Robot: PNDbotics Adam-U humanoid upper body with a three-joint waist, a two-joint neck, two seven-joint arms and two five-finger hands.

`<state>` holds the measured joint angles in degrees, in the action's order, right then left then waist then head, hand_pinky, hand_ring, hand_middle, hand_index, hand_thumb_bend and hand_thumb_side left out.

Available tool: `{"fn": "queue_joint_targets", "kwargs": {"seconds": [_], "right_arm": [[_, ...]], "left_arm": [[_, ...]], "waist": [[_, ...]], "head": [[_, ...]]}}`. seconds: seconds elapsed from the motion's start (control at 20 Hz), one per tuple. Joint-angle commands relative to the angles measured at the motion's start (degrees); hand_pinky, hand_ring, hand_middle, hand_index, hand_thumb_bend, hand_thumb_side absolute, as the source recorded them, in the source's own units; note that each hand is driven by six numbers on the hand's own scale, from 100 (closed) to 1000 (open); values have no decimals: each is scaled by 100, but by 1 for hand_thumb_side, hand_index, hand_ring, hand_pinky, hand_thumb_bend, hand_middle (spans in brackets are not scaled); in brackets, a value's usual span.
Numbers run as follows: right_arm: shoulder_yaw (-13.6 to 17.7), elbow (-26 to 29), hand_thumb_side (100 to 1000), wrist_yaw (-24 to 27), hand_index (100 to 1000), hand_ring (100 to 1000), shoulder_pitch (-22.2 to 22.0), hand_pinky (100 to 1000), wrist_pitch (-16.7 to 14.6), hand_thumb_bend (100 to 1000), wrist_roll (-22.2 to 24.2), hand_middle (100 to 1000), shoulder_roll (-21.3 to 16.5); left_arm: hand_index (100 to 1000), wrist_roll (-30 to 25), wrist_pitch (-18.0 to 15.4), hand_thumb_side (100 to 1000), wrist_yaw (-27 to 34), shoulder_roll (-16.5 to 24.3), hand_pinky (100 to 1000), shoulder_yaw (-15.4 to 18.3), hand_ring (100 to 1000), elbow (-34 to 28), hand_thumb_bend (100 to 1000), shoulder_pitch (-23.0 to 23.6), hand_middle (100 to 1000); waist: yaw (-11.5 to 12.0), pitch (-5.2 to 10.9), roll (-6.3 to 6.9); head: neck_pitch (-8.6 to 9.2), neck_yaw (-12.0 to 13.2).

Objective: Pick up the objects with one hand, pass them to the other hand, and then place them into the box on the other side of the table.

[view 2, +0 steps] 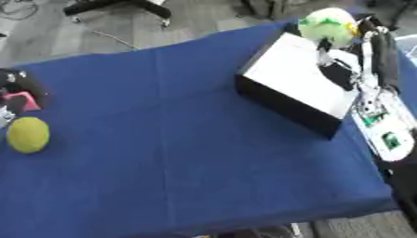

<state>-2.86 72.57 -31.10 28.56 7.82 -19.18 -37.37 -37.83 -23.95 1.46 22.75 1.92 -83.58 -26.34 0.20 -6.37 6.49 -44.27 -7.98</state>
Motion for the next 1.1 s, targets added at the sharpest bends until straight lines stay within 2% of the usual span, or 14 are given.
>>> {"fn": "queue_joint_targets", "kwargs": {"seconds": [0.05, 0.2, 0.25, 0.3, 0.4, 0.5, 0.55, 0.6, 0.65, 0.7, 0.85, 1.0, 1.1], "right_arm": [[-165, -562, 179, -719, 941, 988, 260, 802, 148, 100, 855, 885, -517], [-320, -398, 318, -1671, 978, 975, 346, 838, 26, 100, 1952, 918, -716], [-356, -247, 394, -2044, 986, 960, 346, 852, -51, 100, 2313, 927, -769], [-388, -61, 536, -2421, 994, 951, 337, 872, -148, 100, 2673, 942, -825], [-405, 366, 589, -3032, 999, 940, 306, 883, -342, 198, 3323, 951, -920], [-407, 747, 611, -3398, 1000, 922, 262, 891, -481, 313, 3761, 958, -994], [-399, 950, 603, -3533, 1000, 918, 232, 892, -537, 330, 3914, 959, -1025], [-368, 1179, 505, -3645, 995, 901, 198, 890, -577, 376, 4014, 951, -1037], [-305, 1458, 450, -3738, 988, 884, 148, 886, -597, 406, 4036, 940, -1021], [-231, 1767, 438, -3814, 976, 862, 86, 880, -608, 456, 3966, 924, -984], [-19, 2770, 341, -4067, 942, 780, -146, 857, -630, 440, 3366, 873, -744], [73, 3696, 205, -4332, 916, 752, -368, 846, -704, 416, 2808, 850, -334], [55, 4072, 100, -4464, 900, 746, -457, 840, -815, 396, 2552, 836, -45]], "left_arm": [[675, 8, 36, 602, -11, 133, 670, 137, 502, -106, 100, -17, 545], [676, -13, 39, 600, -74, 136, 671, 163, 503, -80, 100, 15, 546], [677, -12, 28, 598, -117, 144, 672, 172, 503, -66, 100, 21, 546], [677, -3, 16, 597, -160, 153, 672, 182, 504, -48, 100, 26, 546], [676, 18, -8, 600, -231, 175, 672, 195, 503, -1, 100, 36, 545], [677, 33, -33, 595, -296, 209, 673, 210, 504, 45, 100, 47, 546], [677, 43, -47, 596, -341, 228, 673, 221, 505, 70, 100, 55, 546], [678, 59, -64, 589, -392, 251, 673, 233, 505, 96, 100, 61, 546], [679, 84, -91, 582, -447, 282, 674, 246, 506, 121, 100, 64, 547], [680, 118, -122, 575, -501, 319, 674, 260, 506, 143, 100, 64, 547], [687, 286, -241, 504, -708, 507, 678, 309, 512, 202, 100, 36, 555], [699, 549, -405, 421, -1030, 758, 684, 330, 523, 275, 100, -47, 567], [710, 750, -521, 349, -1287, 921, 692, 325, 535, 340, 100, -125, 581]], "waist": [[17, 108, -59], [33, 117, -70], [37, 120, -73], [39, 121, -76], [36, 124, -86], [29, 126, -96], [25, 125, -98], [19, 124, -97], [11, 121, -94], [2, 117, -90], [-31, 98, -65], [-70, 79, -32], [-97, 73, -8]], "head": [[15, -81], [15, -99], [15, -101], [15, -101], [15, -94], [15, -87], [15, -73], [15, -49], [15, -11], [15, 52], [15, 370], [15, 643], [15, 781]]}}
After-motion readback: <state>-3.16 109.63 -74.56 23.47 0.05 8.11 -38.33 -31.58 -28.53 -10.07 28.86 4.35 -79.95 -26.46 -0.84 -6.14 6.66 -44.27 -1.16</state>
